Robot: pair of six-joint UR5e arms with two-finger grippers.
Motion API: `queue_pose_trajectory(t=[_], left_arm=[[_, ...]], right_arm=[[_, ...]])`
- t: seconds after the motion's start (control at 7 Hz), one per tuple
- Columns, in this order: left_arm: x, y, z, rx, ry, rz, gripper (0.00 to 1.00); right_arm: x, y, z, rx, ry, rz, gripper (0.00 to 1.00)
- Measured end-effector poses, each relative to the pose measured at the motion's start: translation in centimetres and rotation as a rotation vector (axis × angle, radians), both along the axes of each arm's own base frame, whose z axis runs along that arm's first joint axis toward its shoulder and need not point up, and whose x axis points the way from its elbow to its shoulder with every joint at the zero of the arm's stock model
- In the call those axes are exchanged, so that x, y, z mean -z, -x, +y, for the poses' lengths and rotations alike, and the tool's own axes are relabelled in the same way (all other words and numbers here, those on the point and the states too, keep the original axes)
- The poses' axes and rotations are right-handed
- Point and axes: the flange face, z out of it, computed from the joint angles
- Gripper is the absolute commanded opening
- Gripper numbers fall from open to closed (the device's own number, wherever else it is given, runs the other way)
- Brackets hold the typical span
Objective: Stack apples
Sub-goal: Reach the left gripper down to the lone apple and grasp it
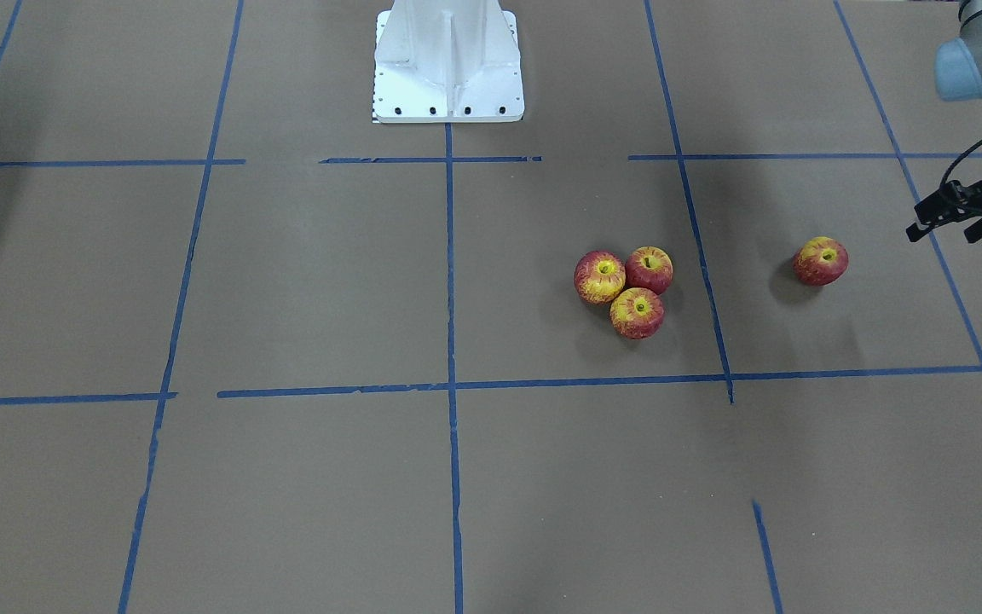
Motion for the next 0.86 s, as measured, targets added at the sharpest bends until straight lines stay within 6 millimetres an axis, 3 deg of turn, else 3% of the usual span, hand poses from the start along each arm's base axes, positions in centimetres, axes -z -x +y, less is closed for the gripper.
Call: queue_pose_trajectory(t=[0.43,0.86], left_arm=[[1.1,-6.7,2.0,-0.016,0.059,0.033,1.00],[3.6,-10.7,0.9,-0.016,0.068,-0.017,1.00]], right_arm=[[0.0,0.0,0.0,0.000,0.000,0.000,1.00],[0.0,0.0,0.0,0.000,0.000,0.000,1.00]])
